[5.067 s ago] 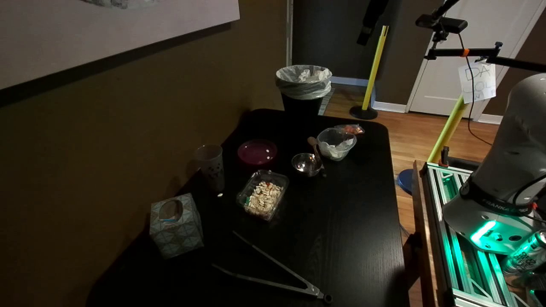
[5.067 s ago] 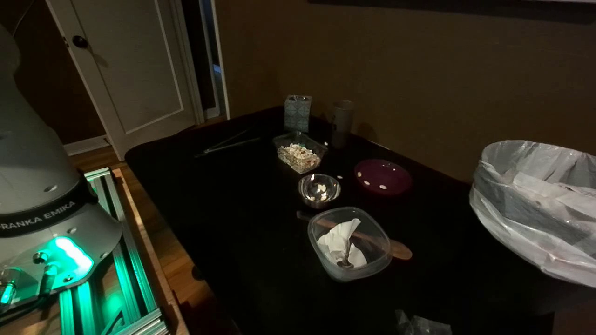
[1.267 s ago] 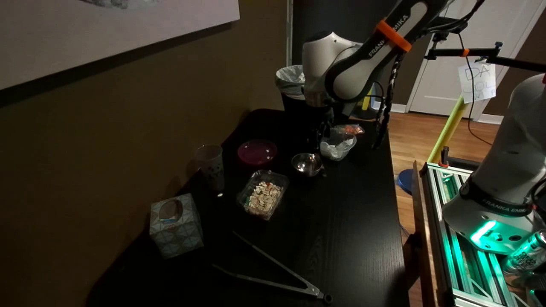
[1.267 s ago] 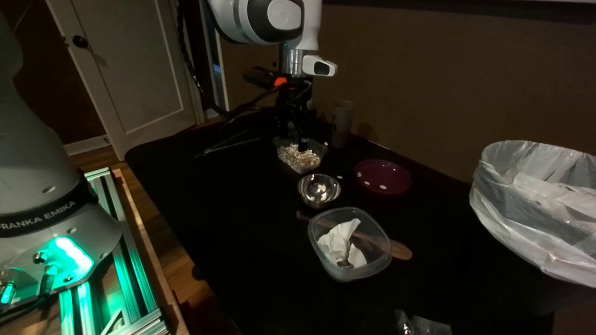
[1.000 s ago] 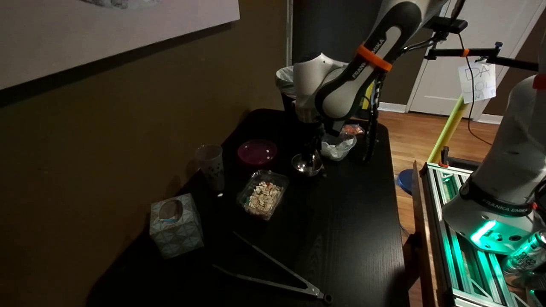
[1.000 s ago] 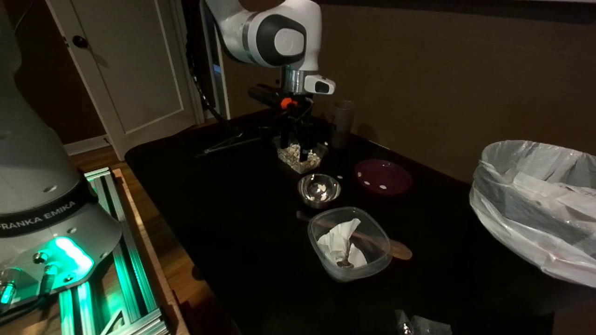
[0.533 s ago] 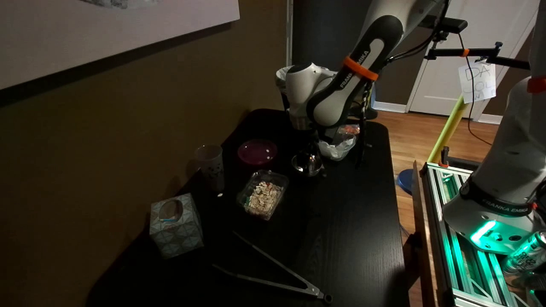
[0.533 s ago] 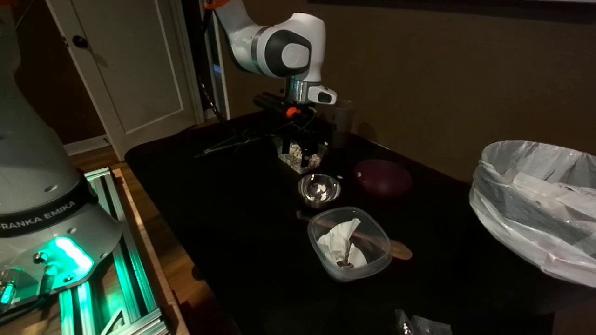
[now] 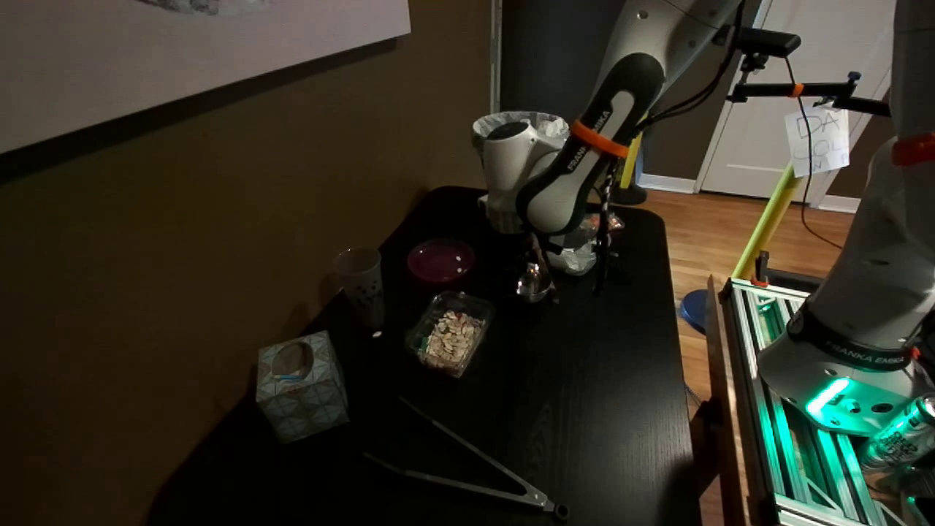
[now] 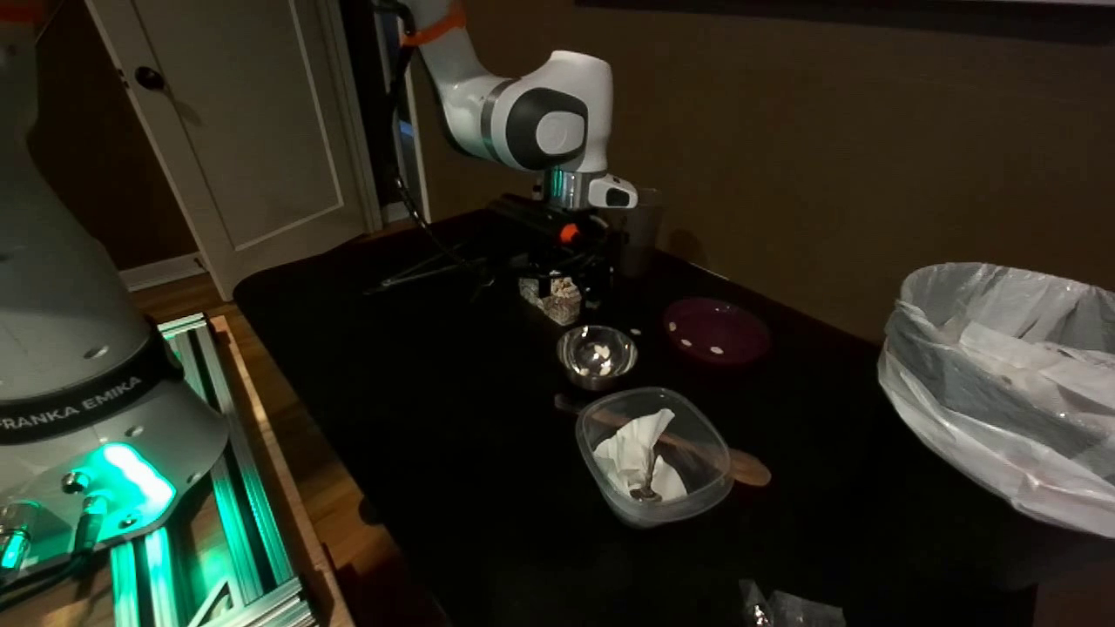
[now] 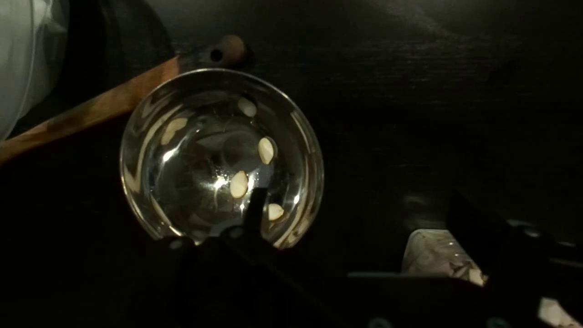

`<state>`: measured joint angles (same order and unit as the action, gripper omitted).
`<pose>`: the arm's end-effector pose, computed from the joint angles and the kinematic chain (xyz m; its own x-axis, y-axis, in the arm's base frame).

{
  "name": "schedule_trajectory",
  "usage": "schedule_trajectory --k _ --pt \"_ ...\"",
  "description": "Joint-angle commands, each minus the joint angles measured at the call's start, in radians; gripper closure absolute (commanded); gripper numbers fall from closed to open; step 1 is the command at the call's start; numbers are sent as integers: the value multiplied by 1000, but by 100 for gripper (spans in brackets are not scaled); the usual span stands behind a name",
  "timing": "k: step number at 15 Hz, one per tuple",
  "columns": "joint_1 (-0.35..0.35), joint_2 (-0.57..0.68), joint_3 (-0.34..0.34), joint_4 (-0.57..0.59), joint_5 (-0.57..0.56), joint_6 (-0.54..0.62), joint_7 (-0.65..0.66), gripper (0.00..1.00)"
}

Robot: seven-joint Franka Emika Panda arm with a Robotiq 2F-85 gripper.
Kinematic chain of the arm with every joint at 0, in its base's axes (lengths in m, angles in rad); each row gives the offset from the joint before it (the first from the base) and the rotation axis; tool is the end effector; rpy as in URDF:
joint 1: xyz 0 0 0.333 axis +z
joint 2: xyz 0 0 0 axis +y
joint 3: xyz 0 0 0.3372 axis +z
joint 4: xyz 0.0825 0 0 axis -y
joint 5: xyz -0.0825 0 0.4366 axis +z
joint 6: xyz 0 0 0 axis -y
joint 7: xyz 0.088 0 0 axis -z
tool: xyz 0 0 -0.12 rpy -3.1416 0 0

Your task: Move the silver bowl to the left, pick up the lunchbox on the right and put it on the lid

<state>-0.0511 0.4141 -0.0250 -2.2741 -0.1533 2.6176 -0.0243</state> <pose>0.5543 -0.0407 0.1262 0.9936 0.0822 -0.0780 0.0881 -0.9933 0.0750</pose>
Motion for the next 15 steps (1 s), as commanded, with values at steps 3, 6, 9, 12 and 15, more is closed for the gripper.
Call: schedule_trajectory --k 3,6,9,12,15 --pt "18 114 -35 87 -6 -3 0 23" --pt "17 156 -36 117 -2 -4 -3 50" --pt "16 183 -37 137 1 -7 -3 72" --pt "23 191 -44 145 -1 -4 9 95" --pt "48 168 -65 128 -16 15 43 100"
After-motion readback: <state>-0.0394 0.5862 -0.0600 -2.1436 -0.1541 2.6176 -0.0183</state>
